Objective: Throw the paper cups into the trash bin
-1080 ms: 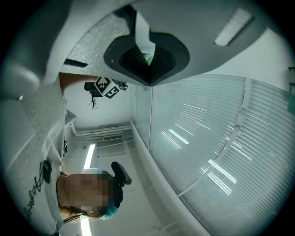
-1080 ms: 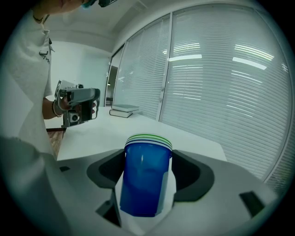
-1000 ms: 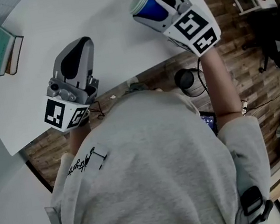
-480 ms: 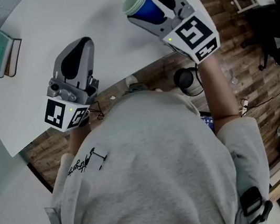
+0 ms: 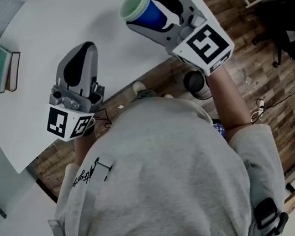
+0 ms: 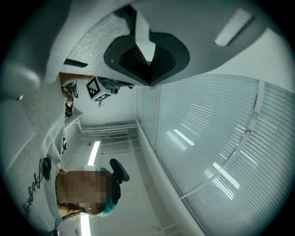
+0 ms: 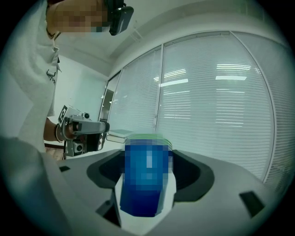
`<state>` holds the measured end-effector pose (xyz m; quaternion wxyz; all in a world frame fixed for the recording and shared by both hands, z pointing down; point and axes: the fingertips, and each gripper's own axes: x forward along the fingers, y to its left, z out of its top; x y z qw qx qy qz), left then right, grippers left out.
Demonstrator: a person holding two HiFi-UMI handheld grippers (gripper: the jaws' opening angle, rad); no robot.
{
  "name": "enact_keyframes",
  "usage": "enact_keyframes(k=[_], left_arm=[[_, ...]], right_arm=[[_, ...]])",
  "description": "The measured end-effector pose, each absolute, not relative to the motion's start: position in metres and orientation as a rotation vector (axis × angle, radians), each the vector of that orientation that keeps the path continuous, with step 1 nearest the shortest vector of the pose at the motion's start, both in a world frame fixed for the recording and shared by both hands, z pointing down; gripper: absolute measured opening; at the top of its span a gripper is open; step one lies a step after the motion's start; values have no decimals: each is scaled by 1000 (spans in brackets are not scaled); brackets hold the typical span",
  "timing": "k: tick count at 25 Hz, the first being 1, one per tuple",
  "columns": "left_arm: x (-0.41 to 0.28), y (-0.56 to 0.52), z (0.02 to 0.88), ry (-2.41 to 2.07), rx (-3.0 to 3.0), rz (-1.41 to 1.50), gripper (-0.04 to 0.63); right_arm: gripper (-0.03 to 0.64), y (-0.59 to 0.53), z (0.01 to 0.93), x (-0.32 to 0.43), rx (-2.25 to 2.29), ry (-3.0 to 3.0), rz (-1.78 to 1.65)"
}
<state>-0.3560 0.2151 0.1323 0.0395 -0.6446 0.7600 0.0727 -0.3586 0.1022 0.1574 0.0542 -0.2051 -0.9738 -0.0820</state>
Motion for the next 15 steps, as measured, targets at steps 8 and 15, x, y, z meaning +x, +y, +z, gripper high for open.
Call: enact_keyframes(k=[8, 15], left_arm=[[-351, 194, 125, 2279, -2027, 220, -6], [-341, 169, 127, 2218, -2104, 202, -6]], right_arm=[[296, 90, 136, -339, -540, -3048, -251], [296, 68, 134, -323, -431, -3090, -252]])
